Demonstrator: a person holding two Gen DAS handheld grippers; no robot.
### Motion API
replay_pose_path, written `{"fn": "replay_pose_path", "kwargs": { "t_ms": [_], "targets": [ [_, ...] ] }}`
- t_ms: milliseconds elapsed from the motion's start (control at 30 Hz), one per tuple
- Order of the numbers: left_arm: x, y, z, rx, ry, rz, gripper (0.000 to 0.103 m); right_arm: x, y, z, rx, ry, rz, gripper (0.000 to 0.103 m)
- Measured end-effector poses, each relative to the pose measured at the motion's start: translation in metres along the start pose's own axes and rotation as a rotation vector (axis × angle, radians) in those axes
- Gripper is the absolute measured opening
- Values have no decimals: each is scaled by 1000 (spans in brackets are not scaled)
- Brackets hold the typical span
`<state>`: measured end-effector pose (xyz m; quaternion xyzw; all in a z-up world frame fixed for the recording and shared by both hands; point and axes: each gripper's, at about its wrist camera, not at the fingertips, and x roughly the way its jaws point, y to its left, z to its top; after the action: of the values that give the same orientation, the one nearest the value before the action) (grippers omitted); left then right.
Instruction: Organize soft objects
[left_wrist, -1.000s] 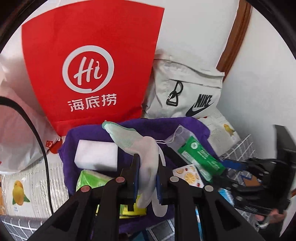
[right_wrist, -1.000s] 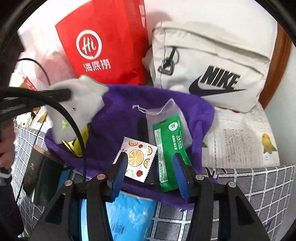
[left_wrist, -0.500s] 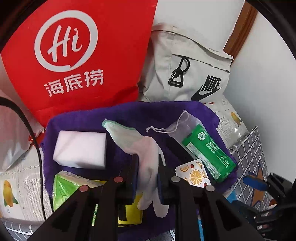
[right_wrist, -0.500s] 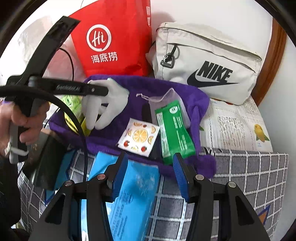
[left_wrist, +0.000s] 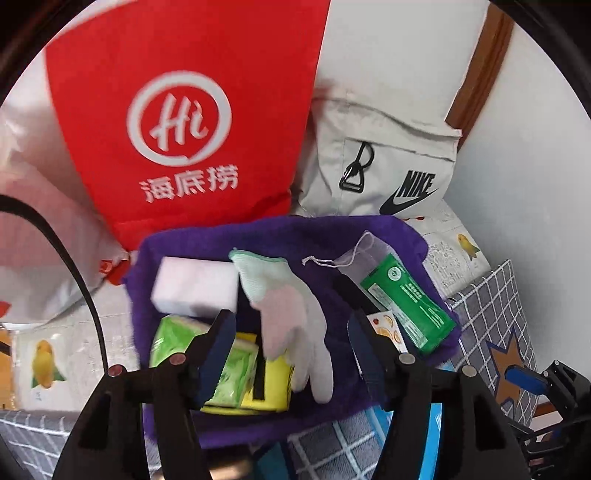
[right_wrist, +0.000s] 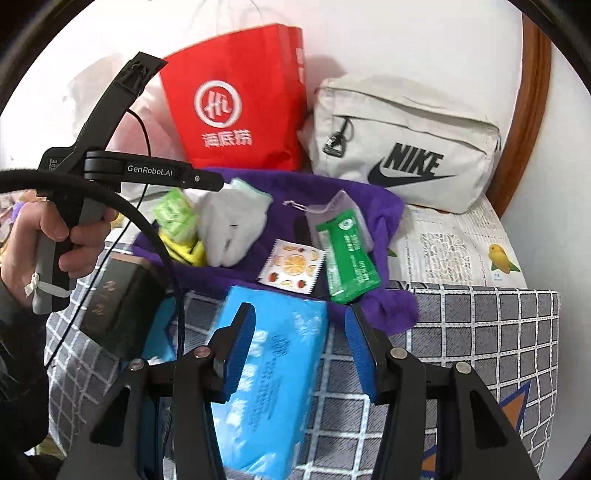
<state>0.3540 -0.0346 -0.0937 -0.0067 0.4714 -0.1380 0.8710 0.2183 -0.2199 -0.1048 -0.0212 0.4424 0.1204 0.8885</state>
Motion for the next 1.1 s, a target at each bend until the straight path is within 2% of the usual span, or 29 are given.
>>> {"fn": "replay_pose_path", "kwargs": {
  "t_ms": [133,367,533,767,1000,1100],
  "targets": [
    [-32,2,-12,24,-24,26,62,-13,13,-11,-16,0,34,50],
    [-79,14,-49,18,-65,50,66,-25,58,-49,-55,30,178,50],
    [-102,32,-82,-38,-72,61,66,-22,99,-77,-123,77,236,50],
    [-132,42,-127,-73,-96,72,66,-13,126,-112,-189,111,155,44],
    [-142,45,-164,-105,-94,38,66,26,128,-130,-143,162,91,43],
    [-144,48,-178,-124,-84,26,66,36,133,-133,-150,154,62,43]
  ]
}}
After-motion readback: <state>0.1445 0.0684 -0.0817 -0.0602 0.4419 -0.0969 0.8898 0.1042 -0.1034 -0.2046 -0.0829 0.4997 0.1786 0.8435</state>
